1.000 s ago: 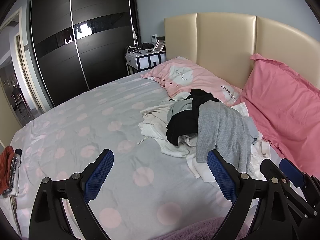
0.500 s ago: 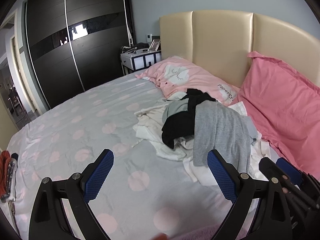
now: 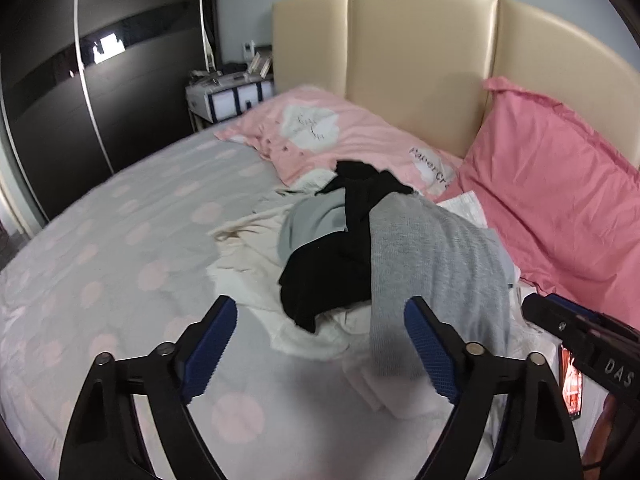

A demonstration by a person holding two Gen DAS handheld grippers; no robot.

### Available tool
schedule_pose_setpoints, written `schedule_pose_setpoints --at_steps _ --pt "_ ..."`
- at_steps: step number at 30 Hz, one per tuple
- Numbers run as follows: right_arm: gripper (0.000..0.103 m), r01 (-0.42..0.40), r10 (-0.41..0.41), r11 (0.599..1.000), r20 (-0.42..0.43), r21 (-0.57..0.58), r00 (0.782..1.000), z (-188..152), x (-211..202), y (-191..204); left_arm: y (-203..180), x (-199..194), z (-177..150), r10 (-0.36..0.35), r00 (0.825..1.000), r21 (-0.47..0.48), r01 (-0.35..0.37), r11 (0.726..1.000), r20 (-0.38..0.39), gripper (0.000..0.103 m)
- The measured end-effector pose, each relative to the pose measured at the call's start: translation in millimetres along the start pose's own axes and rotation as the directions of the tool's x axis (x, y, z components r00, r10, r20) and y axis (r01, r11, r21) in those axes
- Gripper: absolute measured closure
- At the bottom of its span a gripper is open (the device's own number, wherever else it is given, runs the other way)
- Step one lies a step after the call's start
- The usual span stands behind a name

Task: Fold clothes
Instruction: 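Reach both grippers into the pile and close on the grey-black shirt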

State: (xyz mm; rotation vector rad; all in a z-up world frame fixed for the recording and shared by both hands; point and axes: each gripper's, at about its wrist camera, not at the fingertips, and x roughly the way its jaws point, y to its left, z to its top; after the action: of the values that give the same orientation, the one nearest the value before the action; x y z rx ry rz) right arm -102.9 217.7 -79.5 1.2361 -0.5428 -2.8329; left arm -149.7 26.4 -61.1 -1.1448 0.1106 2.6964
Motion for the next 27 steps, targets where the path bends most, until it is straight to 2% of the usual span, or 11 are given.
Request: schedule_pose_setpoints --at_steps 6,11,14,15,18,19,21,25,27 --pt "0.066 -0.005 0.004 0.999 -0.041 -0.036 0.999 19 64 9 5 69 20 -0.091 0.995 -0.016 0.091 0.996 -0.04 0.019" --pt "0.072 -0.01 0.006 0.999 -0.082 -0.046 0.997 33 115 12 10 120 29 -0.144 0.985 -0.037 0.141 0.989 -0.1 0.034" --pt "0.075 -0.008 0.004 0.998 -0.069 -0.059 0.998 37 132 15 13 138 29 -0.182 0.976 -0.066 0.175 0.982 -0.12 0.043" --pt "0.08 0.0 -0.004 0.997 -0.058 -0.073 0.998 38 135 18 13 140 29 -0.187 0.975 -0.073 0.18 0.981 -0.12 0.047" --pt "0.094 0.041 -0.043 0.994 -0.026 -0.104 0.999 37 136 25 13 140 30 -0.202 0.973 -0.095 0.192 0.977 -0.107 0.067" --pt "0.095 0.053 -0.055 0.993 -0.015 -0.11 0.998 37 134 26 12 138 31 -0.193 0.976 -0.095 0.184 0.978 -0.101 0.076" --pt "0.096 0.072 -0.072 0.992 0.006 -0.105 0.997 36 124 26 12 133 33 -0.184 0.978 -0.094 0.175 0.98 -0.101 0.087" --pt "0.097 0.096 -0.093 0.992 0.05 -0.079 0.994 39 91 22 11 112 37 -0.144 0.985 -0.08 0.136 0.987 -0.098 0.096" --pt "0.097 0.065 -0.061 0.994 0.05 -0.084 0.997 41 75 25 13 91 39 -0.127 0.99 -0.081 0.122 0.989 -0.067 0.097"
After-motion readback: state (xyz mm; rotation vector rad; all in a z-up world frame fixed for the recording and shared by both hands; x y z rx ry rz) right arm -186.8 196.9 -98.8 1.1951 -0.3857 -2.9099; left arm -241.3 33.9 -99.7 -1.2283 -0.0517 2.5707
